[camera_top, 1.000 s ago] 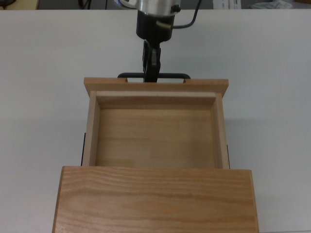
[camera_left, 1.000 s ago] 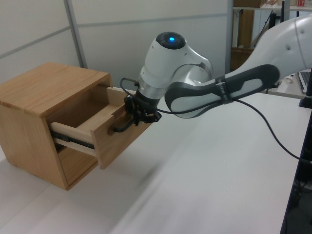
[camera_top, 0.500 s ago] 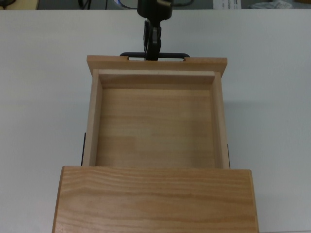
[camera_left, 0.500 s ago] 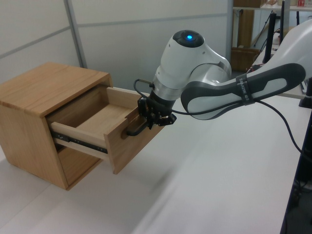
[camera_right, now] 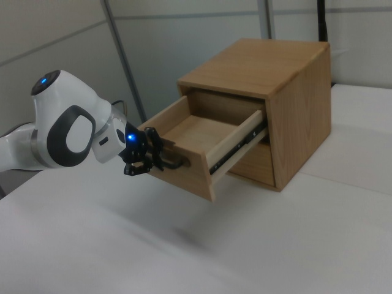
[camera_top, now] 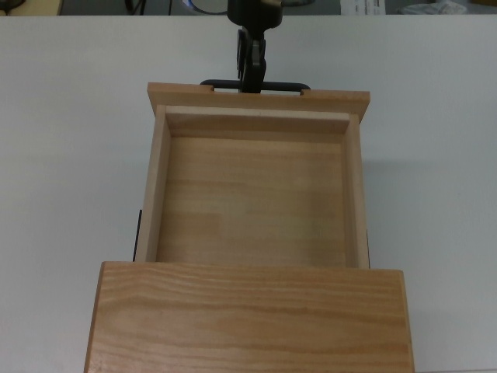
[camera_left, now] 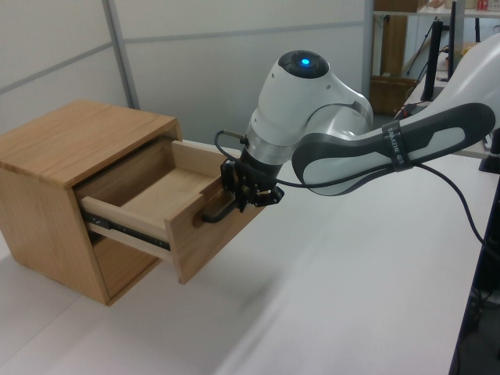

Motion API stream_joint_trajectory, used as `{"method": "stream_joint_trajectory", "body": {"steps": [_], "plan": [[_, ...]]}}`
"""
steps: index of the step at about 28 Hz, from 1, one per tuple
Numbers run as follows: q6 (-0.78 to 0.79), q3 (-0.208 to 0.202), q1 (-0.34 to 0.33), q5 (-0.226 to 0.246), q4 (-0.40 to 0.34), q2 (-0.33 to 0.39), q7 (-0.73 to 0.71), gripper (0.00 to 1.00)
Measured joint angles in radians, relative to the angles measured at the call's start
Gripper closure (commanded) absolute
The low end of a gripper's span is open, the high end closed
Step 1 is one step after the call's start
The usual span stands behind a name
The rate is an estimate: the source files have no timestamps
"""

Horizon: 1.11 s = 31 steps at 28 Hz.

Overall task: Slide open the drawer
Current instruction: 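Pull the handle outward, sliding the upper drawer out of the cabinet, then open the gripper, release the handle and lift away from the drawer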

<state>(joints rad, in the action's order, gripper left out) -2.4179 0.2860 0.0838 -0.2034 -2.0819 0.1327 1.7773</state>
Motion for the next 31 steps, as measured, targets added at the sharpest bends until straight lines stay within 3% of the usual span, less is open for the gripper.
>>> {"method": "stream_joint_trajectory", "body": {"steps": [4,16,21,23,29,31], "plan": [[0.016,-0.001,-0.007,0.008,0.0,0.023,-0.02,0.0],[0.045,-0.002,-0.013,0.024,-0.001,0.071,-0.056,0.0],[0.05,-0.019,-0.014,0.028,0.008,0.076,-0.166,0.0],[0.059,-0.031,-0.013,0.059,0.018,0.078,-0.263,0.0],[0.238,-0.062,-0.013,0.224,0.121,0.083,-0.653,0.0],[0.311,-0.065,-0.013,0.241,0.164,0.085,-0.728,0.0]]}}
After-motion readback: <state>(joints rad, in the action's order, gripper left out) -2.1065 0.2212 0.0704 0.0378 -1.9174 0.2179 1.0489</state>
